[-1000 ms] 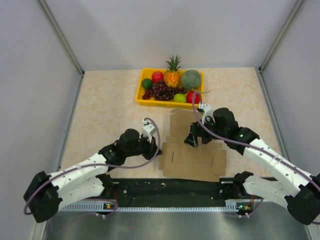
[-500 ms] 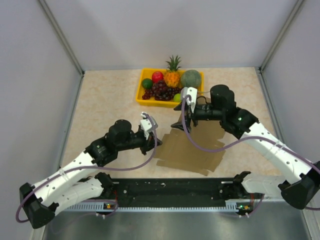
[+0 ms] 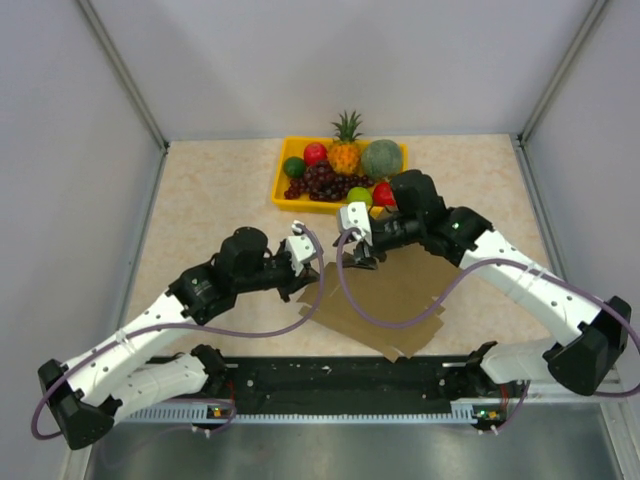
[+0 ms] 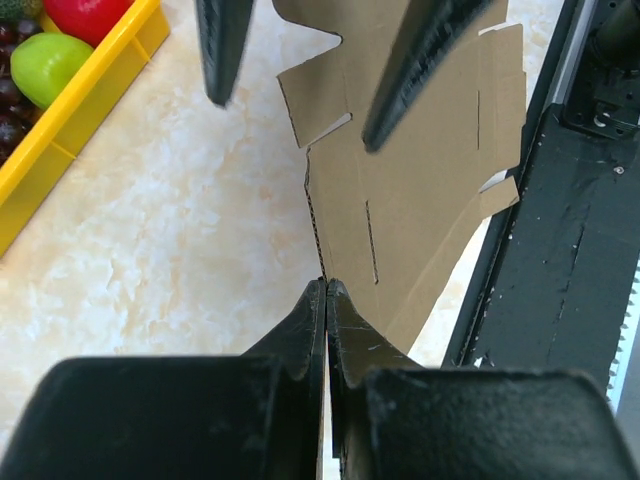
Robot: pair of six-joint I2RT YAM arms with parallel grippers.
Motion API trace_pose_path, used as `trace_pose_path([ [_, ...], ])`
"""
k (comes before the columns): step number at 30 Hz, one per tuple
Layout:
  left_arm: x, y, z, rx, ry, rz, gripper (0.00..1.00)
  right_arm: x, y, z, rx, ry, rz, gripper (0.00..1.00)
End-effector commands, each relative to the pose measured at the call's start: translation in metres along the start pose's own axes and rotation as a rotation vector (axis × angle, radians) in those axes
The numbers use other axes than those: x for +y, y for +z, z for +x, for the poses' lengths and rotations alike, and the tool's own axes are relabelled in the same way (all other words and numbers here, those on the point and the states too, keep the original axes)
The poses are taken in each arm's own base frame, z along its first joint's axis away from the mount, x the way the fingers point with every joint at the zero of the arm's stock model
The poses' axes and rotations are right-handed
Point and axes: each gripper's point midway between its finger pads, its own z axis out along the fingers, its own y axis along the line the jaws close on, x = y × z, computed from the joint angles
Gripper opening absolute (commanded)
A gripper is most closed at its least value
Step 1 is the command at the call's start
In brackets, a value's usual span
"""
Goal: Fold the paper box
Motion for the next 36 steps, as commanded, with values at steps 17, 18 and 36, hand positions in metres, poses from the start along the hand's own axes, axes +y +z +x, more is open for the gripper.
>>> trace_pose_path([
  [17, 0.006, -0.014, -0.040, -0.090, 0.144, -0.022, 0.00, 0.007, 0.030, 0.003, 0.077, -0.181, -0.052, 0.00],
  [18, 0.008, -0.016, -0.042, -0.100, 0.139, -0.038, 0.00, 0.005, 0.027, 0.004, 0.086, -0.189, -0.032, 0.00],
  [36, 0.065, -0.045, -0.013, -0.457, -0.549, -0.306, 0.97, -0.088, -0.078, -0.019, -0.299, 0.230, 0.547, 0.00],
])
